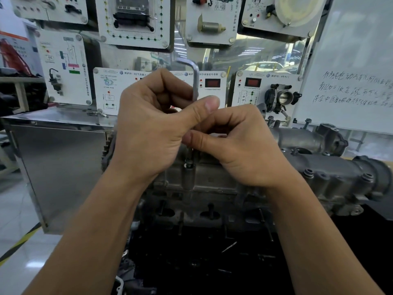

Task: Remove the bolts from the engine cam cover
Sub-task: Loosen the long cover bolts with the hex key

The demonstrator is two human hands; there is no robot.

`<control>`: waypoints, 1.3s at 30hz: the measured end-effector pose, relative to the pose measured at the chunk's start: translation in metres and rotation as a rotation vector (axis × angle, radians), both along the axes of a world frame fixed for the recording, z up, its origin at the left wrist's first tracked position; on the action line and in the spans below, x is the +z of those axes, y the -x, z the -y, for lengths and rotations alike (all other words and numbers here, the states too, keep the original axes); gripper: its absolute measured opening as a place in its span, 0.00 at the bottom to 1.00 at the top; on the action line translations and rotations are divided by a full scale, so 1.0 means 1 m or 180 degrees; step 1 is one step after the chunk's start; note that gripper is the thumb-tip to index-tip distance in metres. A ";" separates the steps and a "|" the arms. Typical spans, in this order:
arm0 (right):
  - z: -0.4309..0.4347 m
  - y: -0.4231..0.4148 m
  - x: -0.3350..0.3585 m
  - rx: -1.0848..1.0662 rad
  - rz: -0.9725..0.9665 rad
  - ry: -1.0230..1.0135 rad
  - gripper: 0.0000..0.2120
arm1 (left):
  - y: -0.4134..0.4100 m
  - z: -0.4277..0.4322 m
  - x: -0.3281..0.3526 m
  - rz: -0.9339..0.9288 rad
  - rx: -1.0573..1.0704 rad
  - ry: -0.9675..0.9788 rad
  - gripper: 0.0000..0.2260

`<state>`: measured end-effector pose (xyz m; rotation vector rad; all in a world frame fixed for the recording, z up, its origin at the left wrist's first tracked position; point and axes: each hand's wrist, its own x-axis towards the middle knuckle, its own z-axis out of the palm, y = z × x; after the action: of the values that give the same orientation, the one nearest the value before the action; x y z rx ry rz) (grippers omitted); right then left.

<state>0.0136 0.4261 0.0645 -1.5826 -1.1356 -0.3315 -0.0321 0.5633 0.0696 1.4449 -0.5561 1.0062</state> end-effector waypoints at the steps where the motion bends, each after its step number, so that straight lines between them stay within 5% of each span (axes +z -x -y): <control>1: 0.001 -0.001 0.000 0.0015 -0.0006 0.0060 0.04 | 0.000 -0.001 0.000 -0.0041 -0.0117 -0.0051 0.08; 3: 0.003 -0.003 0.000 0.0069 -0.0023 0.0186 0.06 | 0.001 -0.006 0.000 -0.0101 -0.0460 -0.0228 0.03; 6: 0.003 -0.003 0.000 0.0195 -0.0044 0.0342 0.10 | 0.003 -0.015 0.002 -0.0164 -0.0823 -0.0457 0.09; 13: 0.005 -0.003 0.004 0.0198 0.0010 0.0610 0.17 | 0.003 -0.009 0.002 -0.0037 -0.0345 -0.0399 0.04; 23: -0.001 -0.001 -0.001 0.0023 0.0022 -0.0008 0.03 | 0.000 0.003 0.002 0.0122 0.0099 0.0048 0.11; 28: 0.003 -0.001 0.001 0.0110 0.0045 0.0299 0.08 | 0.000 -0.003 0.000 -0.0169 -0.0315 -0.0105 0.03; 31: 0.004 -0.003 0.001 0.0144 0.0080 0.0494 0.11 | 0.005 -0.010 0.001 -0.0406 -0.0747 -0.0290 0.09; 39: 0.001 -0.003 -0.001 0.0163 0.0088 0.0138 0.10 | 0.006 -0.004 0.003 -0.0079 -0.0119 -0.0280 0.02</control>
<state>0.0167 0.4249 0.0633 -1.5881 -1.2097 -0.2974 -0.0379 0.5669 0.0724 1.5171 -0.6137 0.9432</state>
